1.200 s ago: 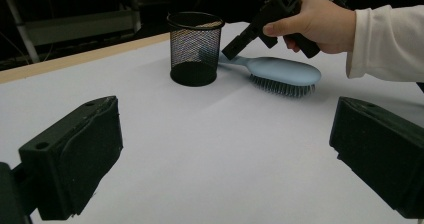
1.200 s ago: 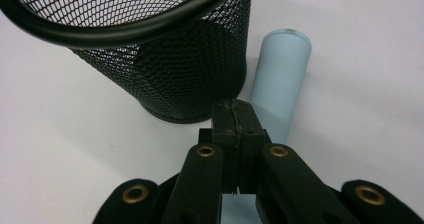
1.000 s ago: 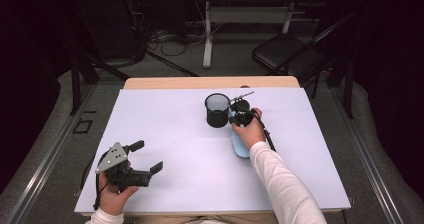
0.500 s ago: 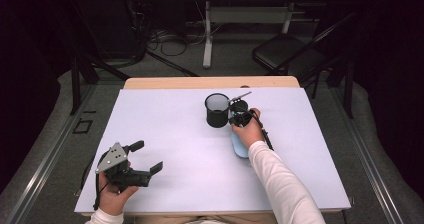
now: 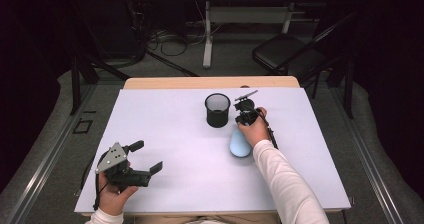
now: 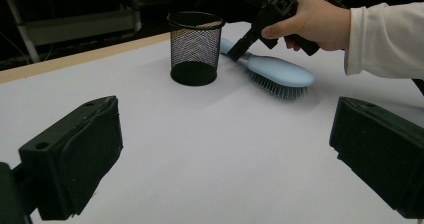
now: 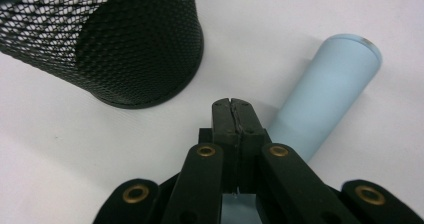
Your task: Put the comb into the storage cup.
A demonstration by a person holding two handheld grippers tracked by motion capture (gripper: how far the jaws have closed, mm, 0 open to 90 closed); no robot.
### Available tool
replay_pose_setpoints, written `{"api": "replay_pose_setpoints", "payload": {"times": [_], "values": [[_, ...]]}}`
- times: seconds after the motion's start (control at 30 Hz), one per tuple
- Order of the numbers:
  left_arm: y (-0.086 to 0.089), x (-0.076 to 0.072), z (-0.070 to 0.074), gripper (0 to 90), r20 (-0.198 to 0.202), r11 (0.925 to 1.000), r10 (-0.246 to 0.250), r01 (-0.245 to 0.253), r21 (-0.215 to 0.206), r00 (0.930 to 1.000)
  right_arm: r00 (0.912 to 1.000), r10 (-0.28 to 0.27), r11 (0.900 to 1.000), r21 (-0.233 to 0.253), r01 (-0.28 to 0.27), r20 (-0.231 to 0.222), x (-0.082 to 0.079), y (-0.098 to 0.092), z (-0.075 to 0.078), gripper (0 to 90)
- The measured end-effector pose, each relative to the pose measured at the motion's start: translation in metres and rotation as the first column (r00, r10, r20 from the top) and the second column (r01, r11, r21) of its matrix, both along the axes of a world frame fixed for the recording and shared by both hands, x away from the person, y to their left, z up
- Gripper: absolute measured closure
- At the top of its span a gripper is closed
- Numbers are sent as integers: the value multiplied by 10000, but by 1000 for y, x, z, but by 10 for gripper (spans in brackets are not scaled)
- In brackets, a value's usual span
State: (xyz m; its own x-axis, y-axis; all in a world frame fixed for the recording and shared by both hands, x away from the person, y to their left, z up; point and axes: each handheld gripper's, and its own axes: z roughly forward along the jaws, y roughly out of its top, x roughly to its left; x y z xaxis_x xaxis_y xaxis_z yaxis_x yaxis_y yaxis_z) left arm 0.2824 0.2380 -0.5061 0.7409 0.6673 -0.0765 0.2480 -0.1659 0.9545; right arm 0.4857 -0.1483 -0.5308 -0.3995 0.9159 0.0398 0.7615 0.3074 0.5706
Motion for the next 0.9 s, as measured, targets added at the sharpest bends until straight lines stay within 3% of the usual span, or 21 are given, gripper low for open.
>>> {"api": "replay_pose_setpoints", "payload": {"times": [0.6,0.9], "values": [[0,0,0,4,-4,10000,-21,21,-21,10000,9975,-603,9979,-255,594,-364,3,-29,1,900],[-1,0,0,5,-2,10000,4,-4,49,10000,9982,-489,9983,-325,478,-346,-4,-42,-2,900]]}}
